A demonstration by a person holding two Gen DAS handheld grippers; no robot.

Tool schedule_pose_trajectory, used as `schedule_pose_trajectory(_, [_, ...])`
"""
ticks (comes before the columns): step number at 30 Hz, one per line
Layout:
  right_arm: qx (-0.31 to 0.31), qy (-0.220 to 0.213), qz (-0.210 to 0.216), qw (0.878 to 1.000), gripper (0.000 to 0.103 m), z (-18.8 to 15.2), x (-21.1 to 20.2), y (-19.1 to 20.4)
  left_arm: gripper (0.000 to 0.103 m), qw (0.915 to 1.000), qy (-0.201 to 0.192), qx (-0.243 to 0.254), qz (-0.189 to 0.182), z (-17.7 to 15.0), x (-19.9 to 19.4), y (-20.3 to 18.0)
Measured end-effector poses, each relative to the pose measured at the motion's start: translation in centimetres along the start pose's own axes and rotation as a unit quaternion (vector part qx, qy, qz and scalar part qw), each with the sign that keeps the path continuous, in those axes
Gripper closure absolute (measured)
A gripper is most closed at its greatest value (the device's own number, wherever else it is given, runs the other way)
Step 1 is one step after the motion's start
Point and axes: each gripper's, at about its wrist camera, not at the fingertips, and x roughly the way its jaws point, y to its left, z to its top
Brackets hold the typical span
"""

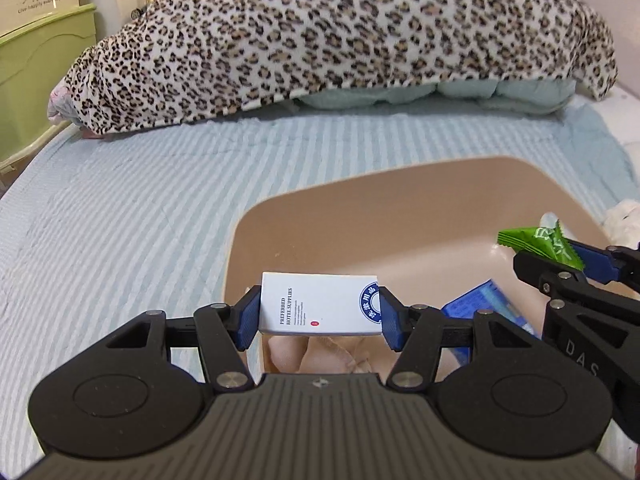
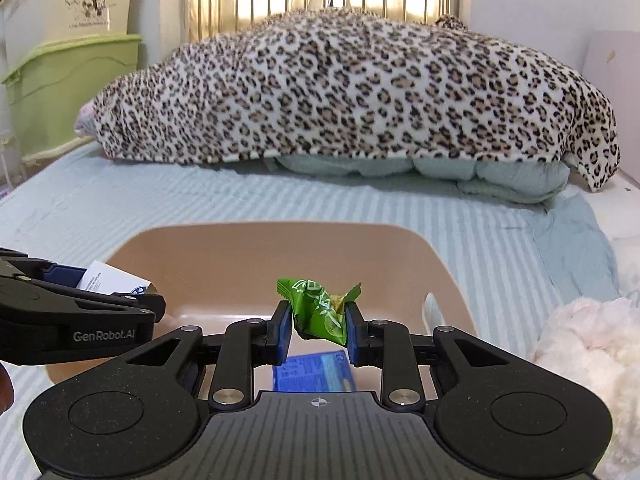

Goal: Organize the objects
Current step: 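Carry both items over the basket and release them inside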

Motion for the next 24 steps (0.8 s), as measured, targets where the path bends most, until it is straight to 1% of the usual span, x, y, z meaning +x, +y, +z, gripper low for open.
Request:
schedule_pose_trajectory(1, [-0.002,0.005,-0.001,1.000,0.074,-0.1,0.2,0.0,0.042,1.0000,0.005,-0.004,0.005,-0.1,0.3,0.0])
schedule_pose_trajectory(2, [-0.002,0.009,0.000,1.000,0.066,-0.3,0.4,0.0,0.041,0.9999,0.008,-0.010,0.008,0.0,0.6,0.0])
schedule_pose_trajectory(3, [-0.001,0.011,0.000,1.000,0.054,-0.4,0.4,-0.1,0.036,0.9998,0.011,-0.016,0.005,0.0,0.6,0.1])
schedule_pose_trajectory(4, [0.001,0.012,-0.001,1.000,0.053,-0.6,0.3,-0.2,0.032,0.9997,0.013,-0.018,-0.002,-0.1,0.5,0.2])
schedule_pose_trajectory(5, [0.003,0.011,0.000,1.000,0.052,-0.7,0.1,-0.3,0.024,0.9998,0.011,-0.016,-0.007,-0.1,0.3,0.2])
schedule_pose_trajectory(6, [0.005,0.008,0.001,1.000,0.049,-0.8,-0.3,-0.4,0.019,0.9999,0.004,-0.011,-0.004,-0.2,0.0,0.1])
schedule_pose_trajectory(7, [0.007,0.005,-0.001,1.000,0.041,-0.9,-0.7,-0.5,0.017,0.9999,-0.007,-0.005,0.006,-0.3,-0.5,0.0])
schedule_pose_trajectory(8, [0.008,0.001,-0.003,1.000,0.037,-1.0,-1.1,-0.6,0.011,0.9997,-0.018,0.000,0.017,-0.4,-0.9,-0.1])
schedule_pose_trajectory(9, [0.010,-0.005,-0.005,1.000,0.035,-1.0,-1.6,-0.8,0.009,0.9993,-0.028,0.003,0.026,-0.4,-1.4,-0.2])
schedule_pose_trajectory(10, [0.012,-0.009,-0.004,1.000,0.034,-1.0,-2.0,-0.9,0.009,0.9989,-0.035,0.004,0.030,-0.5,-1.9,-0.2])
schedule_pose_trajectory(12, [0.013,-0.016,-0.002,1.000,0.027,-1.0,-3.0,-1.1,0.009,0.9990,-0.038,0.006,0.021,-0.6,-2.7,0.0])
schedule_pose_trajectory(14, [0.011,-0.025,-0.002,1.000,0.025,-0.9,-4.1,-1.2,0.008,0.9990,-0.041,0.009,0.014,-0.9,-3.7,0.4])
schedule_pose_trajectory(16, [0.009,-0.034,-0.003,0.999,0.021,-1.0,-5.2,-1.3,0.007,0.9985,-0.051,0.009,0.016,-1.3,-4.8,0.8])
schedule_pose_trajectory(18, [0.011,-0.038,-0.001,0.999,0.014,-1.2,-6.3,-1.5,0.006,0.9983,-0.057,0.007,0.011,-1.7,-5.8,1.2])
schedule_pose_trajectory(21, [0.004,-0.037,0.002,0.999,0.014,-2.0,-7.4,-1.6,0.006,0.9985,-0.054,0.011,-0.001,-2.6,-6.9,1.9])
schedule_pose_trajectory(24, [-0.012,-0.023,0.003,1.000,0.013,-3.1,-7.7,-1.4,0.006,0.9985,-0.053,0.015,0.000,-3.7,-7.9,2.7])
